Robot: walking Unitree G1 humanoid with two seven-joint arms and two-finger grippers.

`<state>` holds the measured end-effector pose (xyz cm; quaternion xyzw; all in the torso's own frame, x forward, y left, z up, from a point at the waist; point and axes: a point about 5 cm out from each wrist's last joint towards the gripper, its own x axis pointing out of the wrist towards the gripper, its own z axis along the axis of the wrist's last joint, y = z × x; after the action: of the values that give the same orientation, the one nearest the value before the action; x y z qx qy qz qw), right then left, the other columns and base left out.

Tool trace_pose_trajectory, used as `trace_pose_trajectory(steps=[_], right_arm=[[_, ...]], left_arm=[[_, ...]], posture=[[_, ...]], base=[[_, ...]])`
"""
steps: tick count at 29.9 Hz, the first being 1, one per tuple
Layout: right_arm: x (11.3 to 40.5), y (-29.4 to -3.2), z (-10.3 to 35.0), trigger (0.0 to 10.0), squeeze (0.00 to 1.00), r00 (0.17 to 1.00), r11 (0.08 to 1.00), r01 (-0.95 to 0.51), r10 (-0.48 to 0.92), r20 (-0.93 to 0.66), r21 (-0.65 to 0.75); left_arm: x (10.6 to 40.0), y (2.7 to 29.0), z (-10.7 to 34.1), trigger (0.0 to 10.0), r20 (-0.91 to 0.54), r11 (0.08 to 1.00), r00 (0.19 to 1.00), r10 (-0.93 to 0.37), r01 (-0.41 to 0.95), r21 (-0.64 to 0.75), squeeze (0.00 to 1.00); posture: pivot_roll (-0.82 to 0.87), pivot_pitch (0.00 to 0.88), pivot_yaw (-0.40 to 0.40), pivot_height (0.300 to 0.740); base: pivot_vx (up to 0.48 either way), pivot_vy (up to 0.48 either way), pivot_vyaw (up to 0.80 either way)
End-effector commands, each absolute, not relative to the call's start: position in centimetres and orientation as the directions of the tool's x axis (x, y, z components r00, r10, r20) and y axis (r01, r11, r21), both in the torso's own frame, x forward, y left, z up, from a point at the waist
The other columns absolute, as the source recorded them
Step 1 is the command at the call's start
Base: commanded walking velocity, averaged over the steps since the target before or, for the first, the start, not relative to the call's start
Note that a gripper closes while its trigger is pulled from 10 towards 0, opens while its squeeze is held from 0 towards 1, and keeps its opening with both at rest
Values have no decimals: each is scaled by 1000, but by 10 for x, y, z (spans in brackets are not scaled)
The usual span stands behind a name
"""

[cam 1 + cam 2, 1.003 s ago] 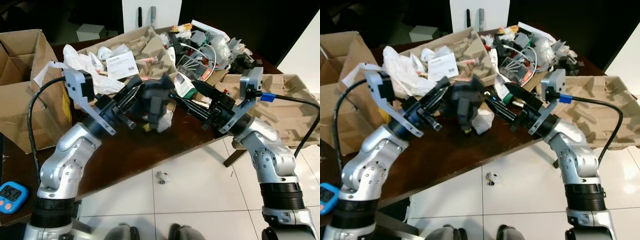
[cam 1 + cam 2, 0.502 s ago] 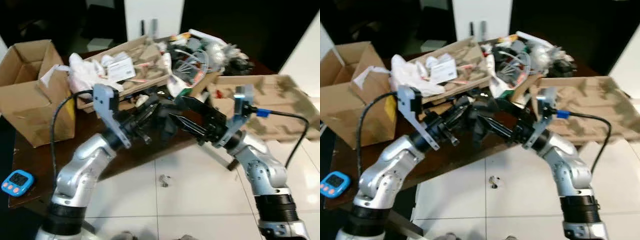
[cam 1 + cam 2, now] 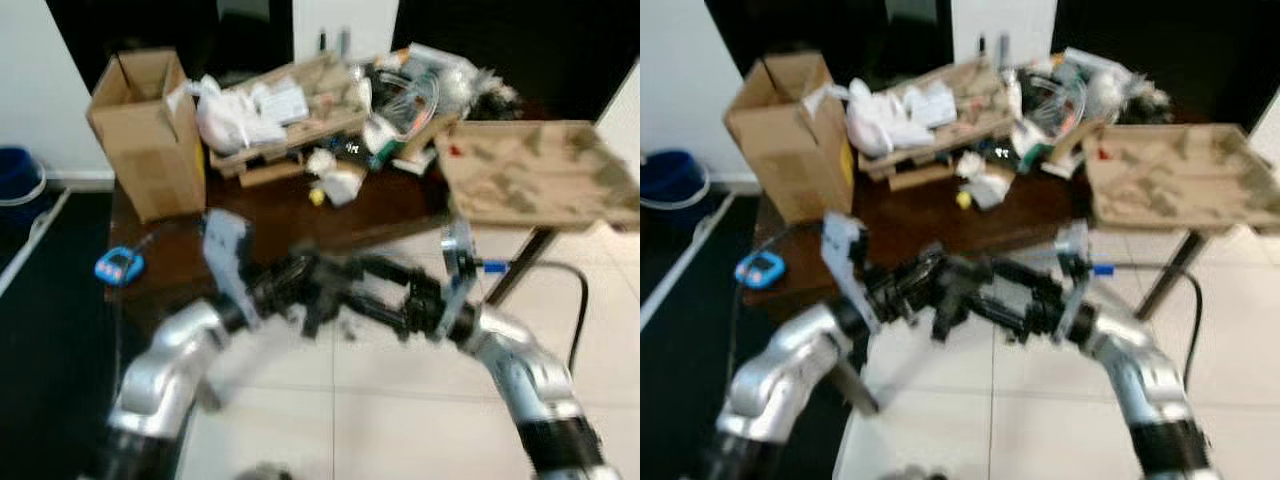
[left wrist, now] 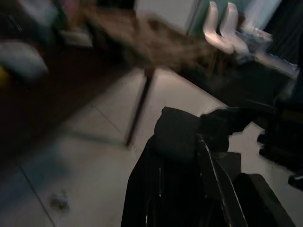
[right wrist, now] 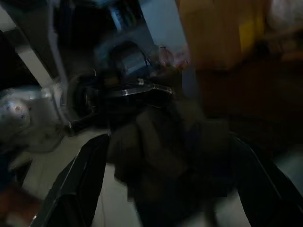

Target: Picking trash to rubbish bin

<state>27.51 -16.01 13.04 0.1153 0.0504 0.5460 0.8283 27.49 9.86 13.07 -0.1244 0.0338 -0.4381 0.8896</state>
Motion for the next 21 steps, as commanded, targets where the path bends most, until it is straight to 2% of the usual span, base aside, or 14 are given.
trace_pose_trajectory(steps=[1, 2, 3, 4, 6, 7, 8, 10, 11, 13, 15, 18, 20, 21], right_arm=[[268, -147, 109, 10000, 0, 332, 329, -899, 942, -40, 290], [268, -146, 94, 10000, 0, 343, 362, -882, 932, -115, 301], [266, -146, 63, 10000, 0, 375, 444, -836, 891, -255, 323], [266, -146, 63, 10000, 0, 375, 444, -836, 891, -255, 323], [264, -146, 40, 10000, 0, 401, 508, -783, 853, -333, 358], [264, -147, 27, 10000, 0, 442, 567, -739, 816, -373, 364], [264, -147, 27, 10000, 0, 442, 567, -739, 816, -373, 364], [260, -154, -7, 10000, 0, 547, 742, -550, 667, -506, 383], [260, -154, -7, 10000, 0, 547, 742, -550, 667, -506, 383], [246, -163, -34, 10000, 0, 591, 871, -351, 490, -641, 343], [242, -166, -40, 10000, 0, 593, 897, -302, 441, -674, 322], [221, -180, -60, 10000, 0, 581, 961, -114, 271, -767, 253], [203, -186, -71, 10000, 0, 551, 974, -15, 198, -811, 227], [203, -186, -71, 10000, 0, 551, 974, -15, 198, -811, 227]], left_arm=[[272, 104, 108, 10000, -30, 613, 629, -777, 745, -263, 0], [271, 108, 95, 10000, -71, 628, 636, -768, 729, -272, 0], [269, 118, 65, 10000, -184, 680, 656, -732, 682, -269, 0], [269, 118, 65, 10000, -184, 680, 656, -732, 682, -269, 0], [266, 128, 42, 10000, -270, 722, 670, -692, 637, -268, 0], [265, 136, 28, 10000, -327, 758, 684, -652, 592, -275, 0], [265, 136, 28, 10000, -327, 758, 684, -652, 592, -275, 0], [255, 162, -6, 10000, -469, 851, 711, -525, 443, -282, 0], [255, 162, -6, 10000, -469, 851, 711, -525, 443, -282, 0], [239, 186, -31, 10000, -587, 923, 713, -384, 290, -252, 0], [234, 193, -37, 10000, -617, 940, 710, -341, 248, -234, 0], [204, 217, -60, 10000, -736, 985, 659, -154, 39, -171, 0], [177, 232, -74, 10000, -799, 988, 599, -45, -93, -126, 0], [177, 232, -74, 10000, -799, 988, 599, -45, -93, -126, 0]], posture=[[76, 34, 8, 740], [76, 34, 8, 740], [74, 25, 5, 740], [74, 25, 5, 740], [72, 12, 0, 740], [70, 0, -5, 740], [70, 0, -5, 740], [68, 0, -17, 740], [68, 0, -17, 740], [70, 0, -20, 740], [70, 0, -20, 740], [77, 0, -21, 740], [65, 0, -12, 740], [65, 0, -12, 740]], base=[[-356, 0, 0], [-307, 0, 0], [0, 0, 0], [0, 0, 0], [0, 0, 0], [0, 0, 0], [0, 0, 0], [0, 0, 0], [0, 0, 0], [0, 0, 0], [0, 0, 0], [0, 0, 0], [0, 0, -769], [0, 0, -769]])
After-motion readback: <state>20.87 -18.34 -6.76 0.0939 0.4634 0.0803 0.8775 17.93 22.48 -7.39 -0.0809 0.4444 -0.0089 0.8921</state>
